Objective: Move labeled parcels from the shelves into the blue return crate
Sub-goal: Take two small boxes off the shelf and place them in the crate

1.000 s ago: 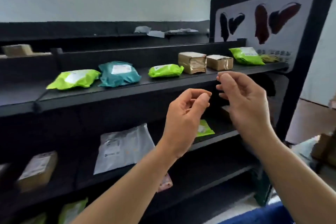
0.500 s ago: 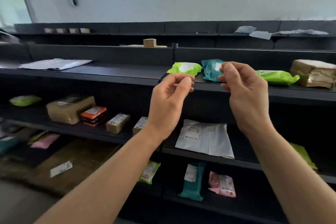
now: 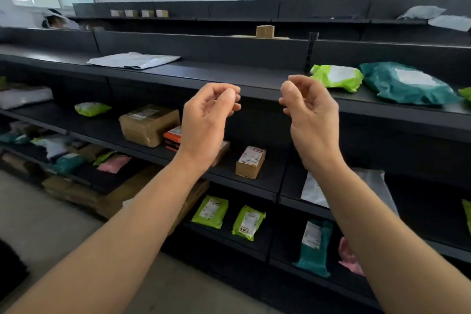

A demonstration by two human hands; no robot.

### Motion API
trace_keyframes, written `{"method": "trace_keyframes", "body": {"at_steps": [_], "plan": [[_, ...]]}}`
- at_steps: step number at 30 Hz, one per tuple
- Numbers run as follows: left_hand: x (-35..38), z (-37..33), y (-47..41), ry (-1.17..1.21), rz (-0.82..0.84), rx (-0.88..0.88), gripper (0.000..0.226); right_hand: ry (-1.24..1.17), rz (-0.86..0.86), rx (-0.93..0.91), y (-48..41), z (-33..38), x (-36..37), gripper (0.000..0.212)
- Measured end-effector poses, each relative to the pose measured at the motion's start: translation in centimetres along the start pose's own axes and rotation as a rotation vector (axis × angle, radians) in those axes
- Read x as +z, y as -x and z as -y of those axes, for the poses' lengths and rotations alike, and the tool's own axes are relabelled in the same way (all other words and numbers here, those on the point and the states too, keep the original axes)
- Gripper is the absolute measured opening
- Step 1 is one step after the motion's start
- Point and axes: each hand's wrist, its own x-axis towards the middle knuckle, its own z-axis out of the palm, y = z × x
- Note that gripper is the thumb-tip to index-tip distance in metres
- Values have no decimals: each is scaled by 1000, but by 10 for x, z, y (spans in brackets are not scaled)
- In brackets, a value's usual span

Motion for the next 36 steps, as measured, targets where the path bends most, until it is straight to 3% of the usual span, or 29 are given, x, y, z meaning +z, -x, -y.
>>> {"method": "trace_keyframes", "body": {"at_steps": [10, 18, 24, 36], "plan": [[-83, 114, -48, -160, 77, -151, 16, 94, 5, 203, -12, -89, 123, 34], [-92, 190, -76, -180, 57, -336, 16, 274, -14, 350, -31, -162, 131, 48], [-88, 230, -91, -322, 55, -345, 12, 404, 35, 415, -52, -213, 131, 57], [-92, 331, -125, -503, 159, -571, 74, 655, 83, 683, -70, -291, 155, 77]]}}
